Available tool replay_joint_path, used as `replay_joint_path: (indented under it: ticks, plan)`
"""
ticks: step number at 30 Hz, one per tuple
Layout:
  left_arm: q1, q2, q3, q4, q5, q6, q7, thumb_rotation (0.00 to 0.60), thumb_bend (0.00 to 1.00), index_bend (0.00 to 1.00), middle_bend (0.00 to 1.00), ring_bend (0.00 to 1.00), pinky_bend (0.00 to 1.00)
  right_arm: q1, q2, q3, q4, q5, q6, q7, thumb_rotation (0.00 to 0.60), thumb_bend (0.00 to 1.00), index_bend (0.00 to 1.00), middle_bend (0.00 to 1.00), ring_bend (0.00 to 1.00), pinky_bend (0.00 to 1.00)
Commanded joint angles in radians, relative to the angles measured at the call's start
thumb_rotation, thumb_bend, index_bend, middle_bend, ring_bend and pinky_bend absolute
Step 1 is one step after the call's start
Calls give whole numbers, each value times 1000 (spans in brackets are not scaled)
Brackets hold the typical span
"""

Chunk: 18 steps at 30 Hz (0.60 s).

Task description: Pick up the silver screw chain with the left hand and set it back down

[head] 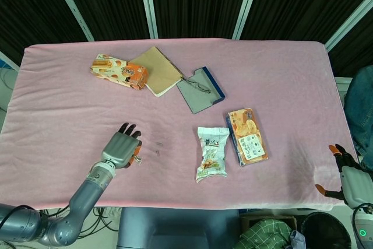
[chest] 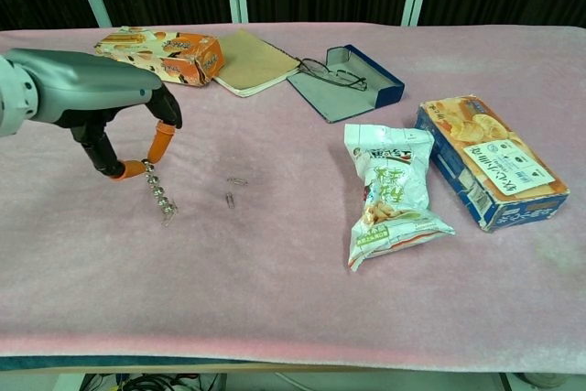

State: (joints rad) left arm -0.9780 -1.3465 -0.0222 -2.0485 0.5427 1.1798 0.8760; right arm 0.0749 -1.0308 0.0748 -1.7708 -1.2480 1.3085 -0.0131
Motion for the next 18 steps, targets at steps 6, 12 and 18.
replay_joint_path:
  ticks: [6,12,18]
  plan:
    - [-61,-71,-73,85,-65,-30,5,600,493,571,186,0,0,1,1,1,2,1,-2,3,600,87,0,0,65,177]
    - [-98,-123,-101,153,-92,-42,12,600,492,572,186,0,0,0,2,2,1,5,-2,4,600,87,0,0,65,177]
    - [-109,-146,-96,176,-95,-48,14,600,492,572,187,0,0,0,3,4,2,7,-1,7,600,86,0,0,65,177]
